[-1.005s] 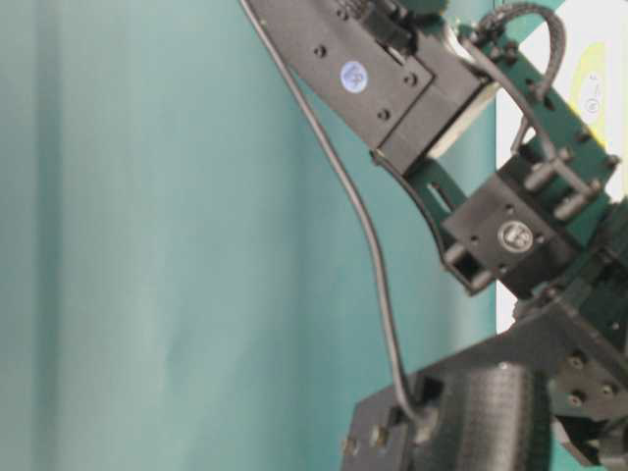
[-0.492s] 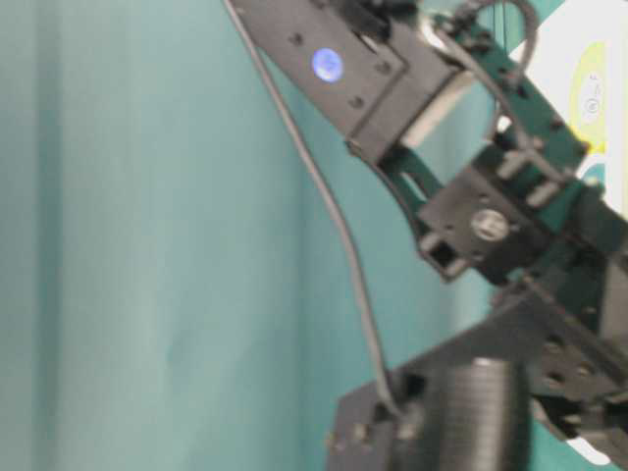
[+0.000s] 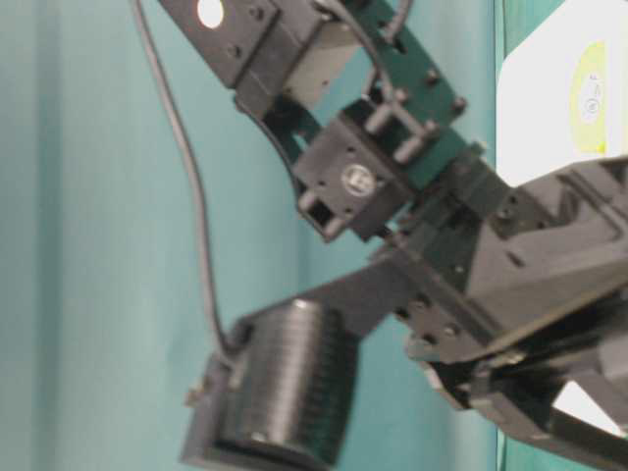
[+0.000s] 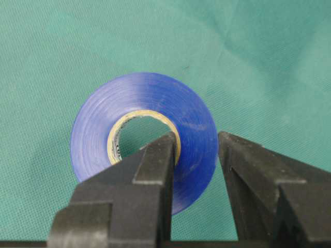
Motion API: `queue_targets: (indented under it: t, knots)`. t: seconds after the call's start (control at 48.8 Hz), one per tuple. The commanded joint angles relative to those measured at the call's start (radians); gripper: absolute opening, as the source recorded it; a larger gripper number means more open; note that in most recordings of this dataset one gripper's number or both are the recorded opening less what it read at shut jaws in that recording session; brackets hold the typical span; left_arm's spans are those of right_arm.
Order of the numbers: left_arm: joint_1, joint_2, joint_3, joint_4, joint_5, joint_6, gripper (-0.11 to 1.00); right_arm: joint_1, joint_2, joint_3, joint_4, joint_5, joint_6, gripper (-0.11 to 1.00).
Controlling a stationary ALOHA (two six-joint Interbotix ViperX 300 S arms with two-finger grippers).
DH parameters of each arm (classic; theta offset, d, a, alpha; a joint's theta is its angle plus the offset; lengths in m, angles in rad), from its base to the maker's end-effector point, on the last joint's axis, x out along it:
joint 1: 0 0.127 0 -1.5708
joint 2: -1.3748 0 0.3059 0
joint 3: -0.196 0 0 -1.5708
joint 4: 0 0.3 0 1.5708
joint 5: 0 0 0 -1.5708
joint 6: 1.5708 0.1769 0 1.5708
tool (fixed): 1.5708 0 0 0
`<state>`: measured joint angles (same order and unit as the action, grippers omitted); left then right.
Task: Put the tape into the white case with the right arm.
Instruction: 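Lower the right gripper into the blue roll's hole and grip it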
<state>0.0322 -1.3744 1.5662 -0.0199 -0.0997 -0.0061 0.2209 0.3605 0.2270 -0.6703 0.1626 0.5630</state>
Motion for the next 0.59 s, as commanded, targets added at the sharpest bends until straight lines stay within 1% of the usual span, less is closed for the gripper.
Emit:
queue_targets:
  t: [0.0, 0.267, 0.39, 0.472, 0.574]
  knots:
    - [0.002, 0.009, -0.012, 0.0, -0.011, 0.0, 0.0, 0.003, -0.061, -0.009, -0.005, -0.003, -0.002, 0.01]
    - [0.002, 0.009, -0.011, 0.0, -0.011, 0.0, 0.0, 0.003, -0.069, 0.002, -0.009, -0.002, -0.002, 0.01]
    - [0.002, 0.009, -0.012, 0.0, -0.011, 0.0, 0.0, -0.006, -0.078, 0.002, -0.011, 0.017, -0.002, 0.01]
    - [0.002, 0.009, -0.012, 0.0, -0.009, 0.0, 0.0, -0.026, -0.091, 0.002, -0.011, 0.052, -0.003, 0.01]
    - [0.002, 0.009, -0.012, 0.0, -0.011, 0.0, 0.0, -0.069, -0.118, 0.008, -0.017, 0.112, -0.011, 0.01]
